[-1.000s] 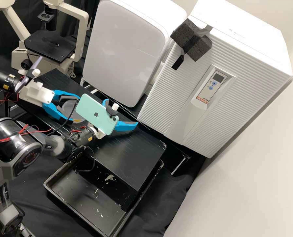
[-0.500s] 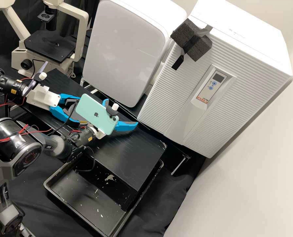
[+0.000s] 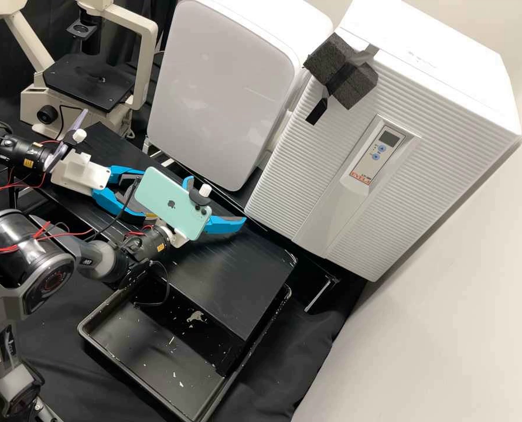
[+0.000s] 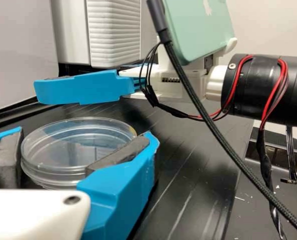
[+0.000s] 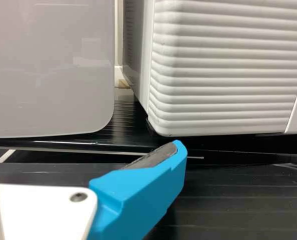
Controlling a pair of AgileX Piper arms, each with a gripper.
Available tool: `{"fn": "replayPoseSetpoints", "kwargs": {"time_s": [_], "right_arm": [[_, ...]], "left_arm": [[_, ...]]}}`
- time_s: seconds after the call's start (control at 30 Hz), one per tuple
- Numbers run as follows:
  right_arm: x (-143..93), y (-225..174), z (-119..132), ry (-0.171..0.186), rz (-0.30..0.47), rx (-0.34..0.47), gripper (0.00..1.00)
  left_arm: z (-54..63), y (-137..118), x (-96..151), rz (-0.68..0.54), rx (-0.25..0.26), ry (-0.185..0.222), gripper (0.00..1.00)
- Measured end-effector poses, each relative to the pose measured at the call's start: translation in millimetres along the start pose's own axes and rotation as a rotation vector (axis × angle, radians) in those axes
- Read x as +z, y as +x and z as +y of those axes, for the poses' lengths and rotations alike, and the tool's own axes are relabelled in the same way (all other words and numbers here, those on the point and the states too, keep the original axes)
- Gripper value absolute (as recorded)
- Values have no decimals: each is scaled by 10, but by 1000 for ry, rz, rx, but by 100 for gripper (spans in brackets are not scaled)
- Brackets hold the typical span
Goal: Place the petri dish on the bench
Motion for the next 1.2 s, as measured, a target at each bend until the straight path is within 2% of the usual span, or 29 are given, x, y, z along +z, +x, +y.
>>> {"fn": "replayPoseSetpoints", "kwargs": {"time_s": [0.5,0.7,0.83,0.97,1.07,1.2], "right_arm": [[0,0,0,0,0,0,100],[0,0,0,0,0,0,100],[0,0,0,0,0,0,100],[0,0,0,0,0,0,100],[0,0,0,0,0,0,100],[0,0,0,0,0,0,100]], "left_arm": [[9,-10,-37,22,-6,-4,100],[-6,-276,-70,8,-1,-20,100],[-34,-528,-65,-21,-10,-14,100],[-82,-767,-72,-19,15,-31,100],[-137,-946,-102,43,53,51,100],[-160,-1114,-157,192,149,168,100]]}}
